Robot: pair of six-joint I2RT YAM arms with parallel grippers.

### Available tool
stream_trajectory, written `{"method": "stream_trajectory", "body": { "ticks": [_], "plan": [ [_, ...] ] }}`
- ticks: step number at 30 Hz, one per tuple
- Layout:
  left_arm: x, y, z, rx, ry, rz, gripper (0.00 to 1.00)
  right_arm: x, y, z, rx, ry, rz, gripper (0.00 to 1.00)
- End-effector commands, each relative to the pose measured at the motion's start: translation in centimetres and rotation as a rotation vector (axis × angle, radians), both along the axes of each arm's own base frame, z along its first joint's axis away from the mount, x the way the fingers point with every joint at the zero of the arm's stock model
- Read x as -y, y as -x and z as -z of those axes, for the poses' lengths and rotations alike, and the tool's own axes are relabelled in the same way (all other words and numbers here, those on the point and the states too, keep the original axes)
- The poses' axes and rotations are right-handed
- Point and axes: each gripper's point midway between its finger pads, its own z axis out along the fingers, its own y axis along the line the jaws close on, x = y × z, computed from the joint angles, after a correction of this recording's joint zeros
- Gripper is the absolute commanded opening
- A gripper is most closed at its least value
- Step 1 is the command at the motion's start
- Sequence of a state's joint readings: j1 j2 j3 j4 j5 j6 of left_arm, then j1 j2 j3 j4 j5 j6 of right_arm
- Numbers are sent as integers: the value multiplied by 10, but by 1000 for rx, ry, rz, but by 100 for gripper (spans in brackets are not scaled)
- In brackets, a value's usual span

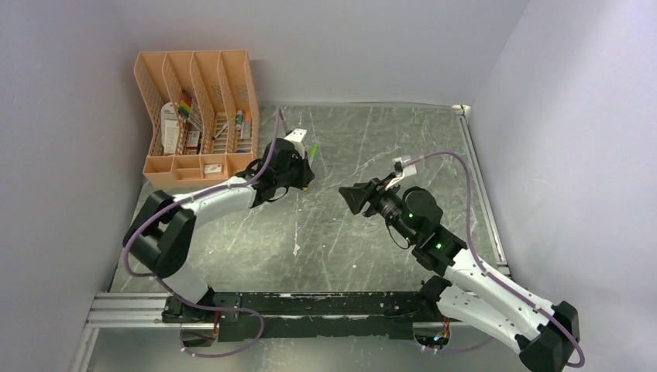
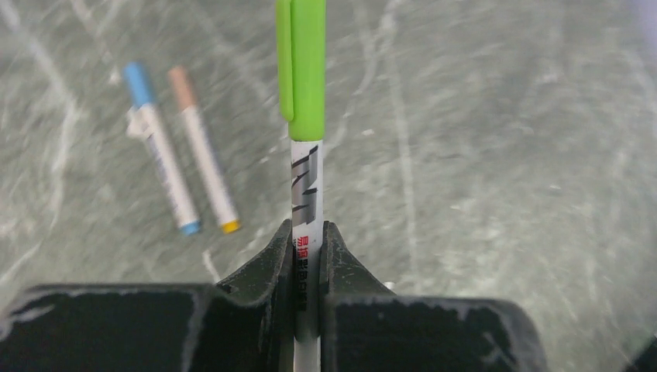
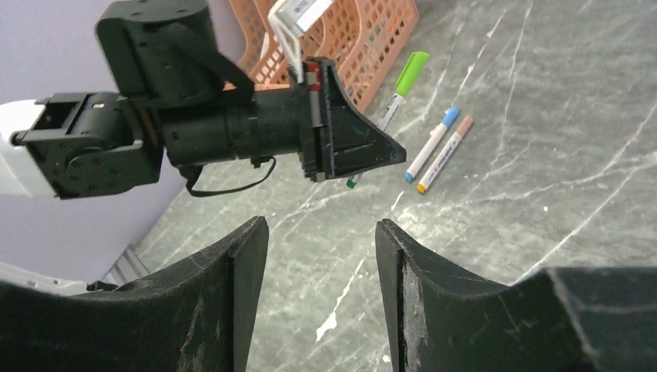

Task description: Insert the pens into the pen caps

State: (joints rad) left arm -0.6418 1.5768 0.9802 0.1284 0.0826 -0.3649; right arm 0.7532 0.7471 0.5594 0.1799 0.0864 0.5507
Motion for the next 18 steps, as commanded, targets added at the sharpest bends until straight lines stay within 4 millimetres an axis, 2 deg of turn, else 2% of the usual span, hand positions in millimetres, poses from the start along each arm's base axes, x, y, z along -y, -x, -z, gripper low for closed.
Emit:
{"method": "stream_trajectory", "body": {
  "ticks": [1, 5, 10, 13, 18],
  "plan": [
    [-38, -26, 33, -101, -106, -252, 7, 0, 0, 12, -34, 31, -7, 53],
    [-54, -34, 60, -170, -139, -293, 7, -1, -2, 21, -45, 66, -6, 52],
    [-82, -51, 79, -229, -174, -354, 8, -3, -3, 33, -70, 83, -11, 51],
    [-84, -60, 90, -264, -181, -342, 11, -4, -2, 35, -70, 76, -15, 51],
    [-76, -70, 106, -302, -215, -310, 14, -4, -4, 43, -83, 90, -11, 51]
  ]
}}
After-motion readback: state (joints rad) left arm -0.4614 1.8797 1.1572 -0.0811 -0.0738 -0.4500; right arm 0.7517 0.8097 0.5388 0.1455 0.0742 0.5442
